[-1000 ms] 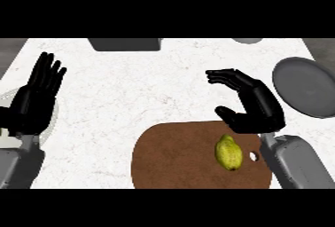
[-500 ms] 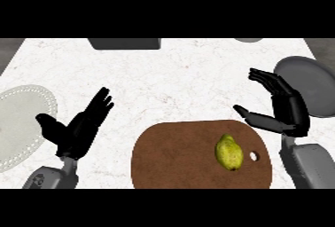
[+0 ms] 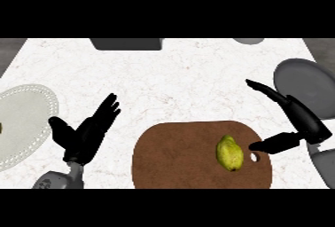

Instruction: Pick the pear from the cutting board and place it in the pan

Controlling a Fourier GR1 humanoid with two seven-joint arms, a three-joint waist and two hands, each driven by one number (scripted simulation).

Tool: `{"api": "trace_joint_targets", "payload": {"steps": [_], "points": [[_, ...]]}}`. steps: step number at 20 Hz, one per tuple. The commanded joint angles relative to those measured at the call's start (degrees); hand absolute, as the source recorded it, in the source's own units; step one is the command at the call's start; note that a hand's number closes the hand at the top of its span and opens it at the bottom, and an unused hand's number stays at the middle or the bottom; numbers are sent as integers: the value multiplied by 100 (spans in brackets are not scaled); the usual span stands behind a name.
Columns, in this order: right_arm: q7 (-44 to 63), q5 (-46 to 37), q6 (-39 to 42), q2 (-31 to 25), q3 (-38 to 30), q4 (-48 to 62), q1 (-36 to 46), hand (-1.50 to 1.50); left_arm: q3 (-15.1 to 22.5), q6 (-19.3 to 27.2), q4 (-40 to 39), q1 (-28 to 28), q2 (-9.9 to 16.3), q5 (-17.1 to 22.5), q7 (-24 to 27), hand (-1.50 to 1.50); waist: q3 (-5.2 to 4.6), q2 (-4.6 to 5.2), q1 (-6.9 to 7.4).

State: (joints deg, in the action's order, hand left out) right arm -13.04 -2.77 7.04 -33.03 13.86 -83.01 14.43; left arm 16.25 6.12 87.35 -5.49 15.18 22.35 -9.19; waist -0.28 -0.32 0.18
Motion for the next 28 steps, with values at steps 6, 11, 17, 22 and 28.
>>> {"api": "trace_joint_targets", "payload": {"steps": [6, 11, 17, 22, 28], "points": [[2796, -814, 1649, -908, 1259, -1337, 785, -150, 58, -22, -181, 14, -159, -85, 117, 0, -4, -16, -43], [4264, -485, 2719, -770, 1718, -1981, 1134, -150, -250, -327, -223, -79, 82, 127, 77, 0, 6, 1, -11], [5733, -506, 2784, 257, 1905, -2339, 868, -150, -119, -186, 28, 244, -171, -204, 156, 0, 25, 24, -5], [6205, -1089, 2781, 579, 2079, -2867, 313, -150, -386, -374, 365, 230, -68, -84, -215, 0, 28, 21, -14], [5804, -1951, 3071, 634, 1962, -2133, 673, -150, -264, -192, 395, 167, -356, -366, -403, 0, 29, 29, 11]]}}
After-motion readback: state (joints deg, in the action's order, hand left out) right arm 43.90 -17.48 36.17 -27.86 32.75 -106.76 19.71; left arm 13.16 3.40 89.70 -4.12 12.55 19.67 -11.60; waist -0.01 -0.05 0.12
